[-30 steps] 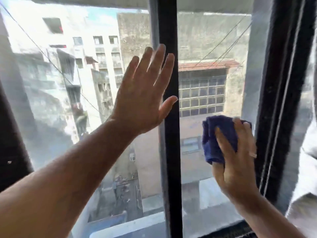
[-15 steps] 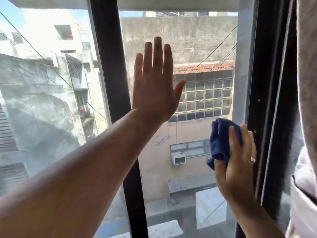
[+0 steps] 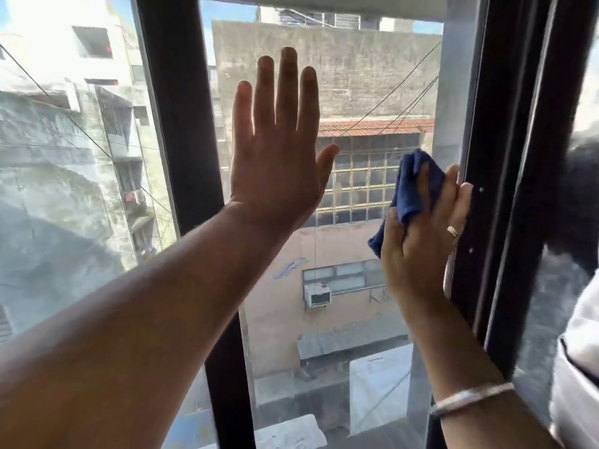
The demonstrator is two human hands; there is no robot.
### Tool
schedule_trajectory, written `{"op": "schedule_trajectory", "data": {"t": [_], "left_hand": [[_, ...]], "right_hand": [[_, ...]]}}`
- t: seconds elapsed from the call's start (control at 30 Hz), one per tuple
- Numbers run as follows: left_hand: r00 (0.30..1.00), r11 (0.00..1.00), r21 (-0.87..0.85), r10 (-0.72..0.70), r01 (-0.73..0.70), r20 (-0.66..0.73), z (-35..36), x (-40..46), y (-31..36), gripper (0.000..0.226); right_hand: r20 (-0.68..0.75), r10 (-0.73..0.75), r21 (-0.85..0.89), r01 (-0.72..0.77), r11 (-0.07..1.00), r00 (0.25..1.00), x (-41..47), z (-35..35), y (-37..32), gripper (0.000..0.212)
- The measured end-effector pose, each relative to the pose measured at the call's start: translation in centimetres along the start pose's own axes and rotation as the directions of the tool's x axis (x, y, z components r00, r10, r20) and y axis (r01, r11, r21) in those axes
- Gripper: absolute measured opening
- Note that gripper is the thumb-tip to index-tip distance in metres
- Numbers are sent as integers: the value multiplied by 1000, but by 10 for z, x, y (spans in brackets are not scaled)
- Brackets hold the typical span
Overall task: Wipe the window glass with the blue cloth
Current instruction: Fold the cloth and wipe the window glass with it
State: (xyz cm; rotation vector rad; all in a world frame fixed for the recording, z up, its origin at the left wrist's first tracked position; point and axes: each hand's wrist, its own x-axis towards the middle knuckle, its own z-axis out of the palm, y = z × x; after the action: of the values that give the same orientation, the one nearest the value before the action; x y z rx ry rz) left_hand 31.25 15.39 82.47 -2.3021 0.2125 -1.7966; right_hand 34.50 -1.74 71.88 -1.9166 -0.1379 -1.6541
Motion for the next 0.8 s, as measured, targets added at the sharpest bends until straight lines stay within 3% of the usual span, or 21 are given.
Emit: {"op": "schedule_trajectory", "data": {"t": [0.07, 0.13, 0.2, 0.27, 0.37, 0.43, 0.5, 0.6, 0.67, 0.73, 0.8], "left_hand": [[1000, 1000, 0, 5, -5, 9, 0, 0, -1, 79], [1000, 1000, 5, 16, -17, 23, 0, 1, -4, 79], [999, 1000, -7, 27, -27, 33, -1, 1, -5, 80], [999, 999, -20, 26, -25, 32, -1, 1, -5, 80], [1000, 1000, -29, 6, -5, 26, -1, 0, -3, 79], [1000, 999, -37, 1, -1, 23, -1, 0, -1, 78], [1000, 999, -44, 1, -1, 18, 0, -1, -1, 78], [1000, 999, -42, 13, -12, 7, 1, -2, -3, 79], [1000, 999, -48, 19, -19, 8, 1, -1, -3, 79], [1000, 998, -54, 19, -18, 9, 0, -1, -3, 79], [1000, 998, -65, 13, -12, 12, -2, -1, -2, 79]], "right_hand": [[-18, -59, -41, 59, 997, 998, 11, 10, -22, 58], [26, -225, -20, 226, 974, 974, -5, 17, -39, 63], [174, -387, 11, 391, 920, 906, -47, 15, -37, 71], [296, -439, -14, 463, 886, 848, -82, 2, -13, 74], [265, -264, -67, 291, 954, 927, -65, -14, 22, 64], [154, -107, -66, 119, 991, 982, -26, -11, 23, 59], [40, -58, -53, 60, 997, 998, 5, 0, 10, 58], [26, -171, -65, 172, 983, 985, -10, 14, -5, 63], [182, -356, -37, 368, 929, 917, -58, 12, 5, 71], [329, -459, -38, 497, 867, 825, -94, -1, 30, 66], [317, -376, -72, 418, 906, 871, -88, -12, 53, 56]]}}
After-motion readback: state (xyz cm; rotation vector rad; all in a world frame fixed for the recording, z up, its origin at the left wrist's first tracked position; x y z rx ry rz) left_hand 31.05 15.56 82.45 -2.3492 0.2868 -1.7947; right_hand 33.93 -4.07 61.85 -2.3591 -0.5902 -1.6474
